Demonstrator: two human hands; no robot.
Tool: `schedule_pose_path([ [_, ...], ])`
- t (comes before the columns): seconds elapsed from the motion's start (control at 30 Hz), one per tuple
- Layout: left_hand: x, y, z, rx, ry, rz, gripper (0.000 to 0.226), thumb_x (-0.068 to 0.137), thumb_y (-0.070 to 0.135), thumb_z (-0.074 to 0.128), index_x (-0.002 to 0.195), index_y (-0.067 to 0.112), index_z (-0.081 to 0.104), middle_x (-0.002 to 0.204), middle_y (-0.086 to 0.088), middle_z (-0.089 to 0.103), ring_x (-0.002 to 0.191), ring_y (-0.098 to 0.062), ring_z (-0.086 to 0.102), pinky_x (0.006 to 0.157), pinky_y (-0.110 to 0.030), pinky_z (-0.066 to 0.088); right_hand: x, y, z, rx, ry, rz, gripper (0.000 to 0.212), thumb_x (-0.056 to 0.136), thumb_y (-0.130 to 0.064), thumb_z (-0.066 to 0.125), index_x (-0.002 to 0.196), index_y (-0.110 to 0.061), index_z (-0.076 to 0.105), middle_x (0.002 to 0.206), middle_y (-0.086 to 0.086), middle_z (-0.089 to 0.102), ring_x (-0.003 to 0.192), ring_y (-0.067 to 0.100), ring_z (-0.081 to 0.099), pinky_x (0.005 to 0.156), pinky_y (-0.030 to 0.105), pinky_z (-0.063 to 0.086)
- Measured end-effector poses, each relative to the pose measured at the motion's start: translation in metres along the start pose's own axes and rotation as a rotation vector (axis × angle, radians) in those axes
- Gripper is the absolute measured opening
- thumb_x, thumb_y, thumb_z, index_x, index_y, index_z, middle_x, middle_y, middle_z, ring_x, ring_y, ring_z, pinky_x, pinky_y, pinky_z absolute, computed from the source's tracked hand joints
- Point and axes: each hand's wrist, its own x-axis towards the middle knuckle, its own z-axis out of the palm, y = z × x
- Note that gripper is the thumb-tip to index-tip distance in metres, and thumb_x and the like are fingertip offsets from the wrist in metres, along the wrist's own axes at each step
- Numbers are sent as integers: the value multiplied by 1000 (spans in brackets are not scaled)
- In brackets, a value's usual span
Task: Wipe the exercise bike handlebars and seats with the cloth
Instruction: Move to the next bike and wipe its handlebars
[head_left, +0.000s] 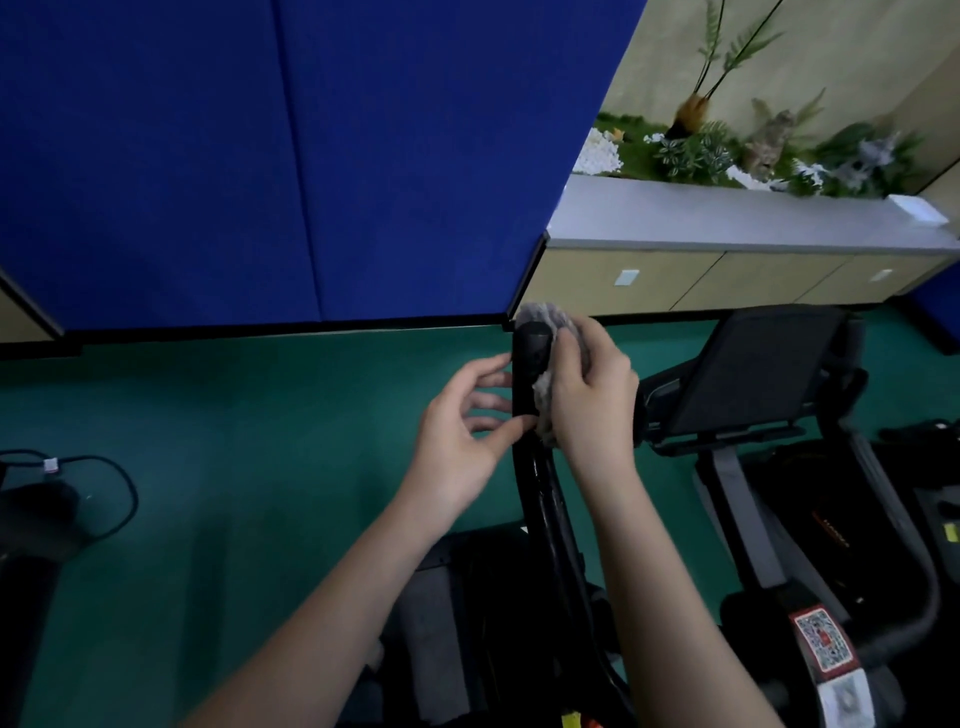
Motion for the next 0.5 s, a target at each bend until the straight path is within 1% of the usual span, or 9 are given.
schedule_pose_path([
  [0.07, 0, 0, -2, -19, -14, -5, 53, 76, -13, 68, 109, 27, 55, 103, 5, 61, 78, 0, 59, 71, -15, 49, -7, 2, -2, 7, 2, 12, 23, 98, -13, 46, 107, -14, 66, 81, -9, 65, 70, -6, 56, 63, 5, 38],
  [0.13, 0, -1, -4, -38, -32, -15, 53, 76, -13, 67, 111, 25, 55, 106, 1, 61, 80, 0, 59, 72, -16, 51, -24, 8, -5, 9, -18, 44, 22, 98, -11, 46, 106, -13, 66, 74, -10, 64, 63, -8, 56, 58, 6, 39],
  [0.17, 0, -2, -5, -43, -42, -19, 54, 76, -13, 68, 113, 24, 55, 108, -2, 62, 83, -1, 60, 74, -18, 53, -33, 11, -7, 13, -27, 59, 22, 98, -11, 47, 106, -13, 67, 74, -9, 65, 62, -8, 56, 58, 8, 40],
  [0.27, 0, -4, -6, -53, -64, -20, 59, 75, -13, 69, 116, 28, 55, 110, -2, 63, 89, -6, 62, 78, -25, 55, -42, 14, -7, 27, 27, 46, 24, 96, -7, 51, 112, -13, 69, 91, -17, 68, 83, -16, 60, 71, 2, 41],
  [0.3, 0, -5, -6, -59, -66, -22, 60, 76, -13, 68, 115, 30, 55, 110, -1, 63, 90, -7, 61, 78, -25, 55, -41, 13, -5, 22, 80, 18, 24, 95, -6, 53, 112, -11, 69, 93, -18, 67, 88, -15, 61, 75, 2, 41],
  [0.33, 0, -6, -6, -69, -66, -22, 61, 76, -15, 67, 114, 31, 56, 109, 0, 62, 90, -8, 61, 77, -24, 55, -39, 11, -2, 7, 144, -28, 24, 93, -7, 54, 112, -9, 69, 95, -14, 67, 92, -10, 62, 78, 4, 42],
  [0.4, 0, -8, -6, -95, -62, -24, 64, 76, -20, 62, 112, 32, 56, 106, 3, 61, 88, -6, 60, 73, -20, 52, -34, 6, 6, -42, 241, -173, 25, 91, -9, 56, 112, -7, 69, 103, 0, 67, 99, 6, 63, 86, 14, 46],
  [0.43, 0, -9, -6, -108, -55, -30, 65, 76, -23, 59, 111, 32, 56, 105, 5, 61, 87, -4, 60, 71, -19, 51, -32, 6, 9, -71, 255, -252, 25, 90, -7, 58, 113, -6, 69, 107, 5, 64, 102, 13, 62, 90, 18, 47],
  [0.5, -1, -10, -5, -139, -45, -42, 66, 76, -26, 55, 110, 31, 56, 102, 9, 61, 86, -3, 60, 69, -18, 51, -32, 10, 10, -120, 233, -355, 24, 90, -4, 60, 113, -5, 69, 110, 10, 59, 104, 18, 58, 92, 20, 46],
])
